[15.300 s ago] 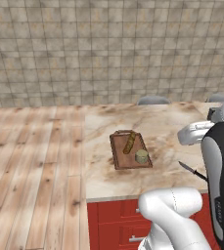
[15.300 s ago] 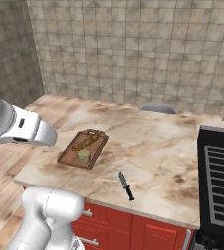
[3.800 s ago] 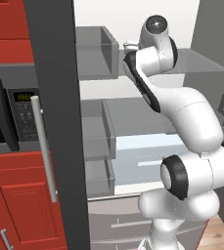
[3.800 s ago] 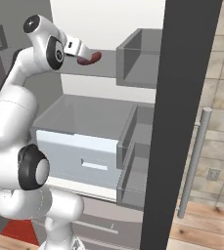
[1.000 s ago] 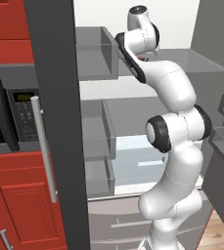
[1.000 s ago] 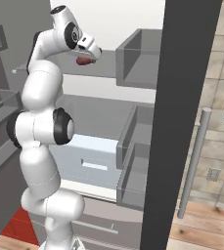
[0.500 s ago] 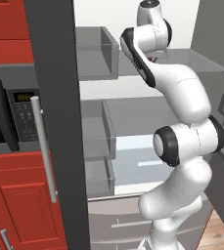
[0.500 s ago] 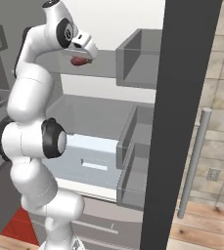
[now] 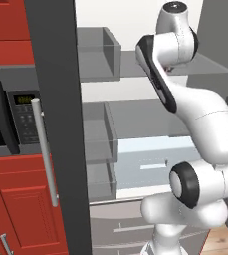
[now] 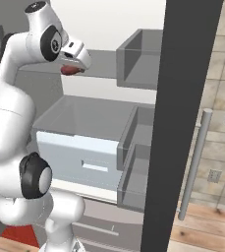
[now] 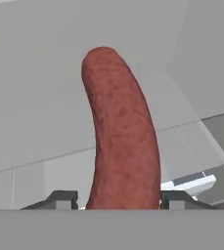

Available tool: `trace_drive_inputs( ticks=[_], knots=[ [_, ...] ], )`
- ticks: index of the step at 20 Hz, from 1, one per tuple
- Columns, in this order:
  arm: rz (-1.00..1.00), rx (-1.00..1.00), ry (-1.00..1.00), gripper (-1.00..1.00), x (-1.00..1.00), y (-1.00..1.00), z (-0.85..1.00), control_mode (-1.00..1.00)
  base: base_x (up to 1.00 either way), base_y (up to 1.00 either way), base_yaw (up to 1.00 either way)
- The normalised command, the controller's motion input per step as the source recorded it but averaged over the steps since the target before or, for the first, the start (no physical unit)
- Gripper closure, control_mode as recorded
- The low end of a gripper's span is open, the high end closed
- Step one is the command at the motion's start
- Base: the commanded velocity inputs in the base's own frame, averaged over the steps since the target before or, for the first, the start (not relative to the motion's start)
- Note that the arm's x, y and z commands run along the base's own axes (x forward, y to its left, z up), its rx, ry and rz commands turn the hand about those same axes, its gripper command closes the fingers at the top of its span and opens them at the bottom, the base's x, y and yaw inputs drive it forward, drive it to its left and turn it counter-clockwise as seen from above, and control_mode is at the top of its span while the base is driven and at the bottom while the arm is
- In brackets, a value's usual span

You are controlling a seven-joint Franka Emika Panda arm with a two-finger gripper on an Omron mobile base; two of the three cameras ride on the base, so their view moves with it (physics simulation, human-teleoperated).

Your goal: Retrieve the sausage and cheese from the fridge and place them on the cutting board on the counter.

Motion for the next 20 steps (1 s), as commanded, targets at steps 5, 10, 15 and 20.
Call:
trace_drive_inputs(
  ticks=[5, 10, 15, 20],
  knots=[
    [0.06, 0.05, 0.01, 1.00, -1.00, -0.06, 0.18, -1.00, 0.00, 0.00, 0.00],
    [0.20, 0.01, -0.01, 1.00, -1.00, 0.00, 0.00, -1.00, 0.00, 0.00, 0.00],
    [0.24, -0.01, -0.03, 1.00, -1.00, 0.04, 0.00, -1.00, 0.00, 0.00, 0.00],
    [0.20, -0.03, 0.00, 1.00, -1.00, 0.08, 0.00, -1.00, 0.00, 0.00, 0.00]
  ],
)
